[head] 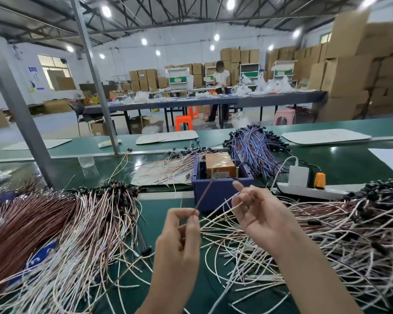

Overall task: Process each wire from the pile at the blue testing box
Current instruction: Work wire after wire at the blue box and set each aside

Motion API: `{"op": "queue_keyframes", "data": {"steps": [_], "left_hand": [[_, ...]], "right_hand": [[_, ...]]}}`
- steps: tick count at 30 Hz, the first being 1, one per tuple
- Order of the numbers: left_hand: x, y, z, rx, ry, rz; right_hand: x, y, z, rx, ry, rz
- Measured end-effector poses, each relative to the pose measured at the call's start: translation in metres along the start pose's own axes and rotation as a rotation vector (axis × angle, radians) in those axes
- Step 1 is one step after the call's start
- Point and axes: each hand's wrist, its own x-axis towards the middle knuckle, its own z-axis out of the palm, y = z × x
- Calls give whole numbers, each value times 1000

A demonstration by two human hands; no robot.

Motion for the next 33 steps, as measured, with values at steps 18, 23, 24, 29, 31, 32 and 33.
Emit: {"op": "queue_keyframes", "data": {"steps": [18, 23, 24, 29, 31, 32, 33], "left_hand": [[60, -36, 15, -87, -12, -380], [61, -77, 51, 12, 73, -291], [59, -84, 54, 36, 86, -265], [52, -108, 60, 120, 118, -226], [55, -111, 62, 128, 125, -218], [56, -112, 62, 131, 133, -210], [58, -113, 63, 136, 141, -197]], "right_hand": [[35, -11, -24, -612, 187, -573], [57, 5, -45, -874, 274, -648], [59, 10, -48, -912, 272, -663], [59, 38, -67, -1052, 273, -756], [60, 44, -69, -1103, 255, -763], [61, 46, -70, -1111, 252, -761], [62, 46, -71, -1107, 251, -764]]}}
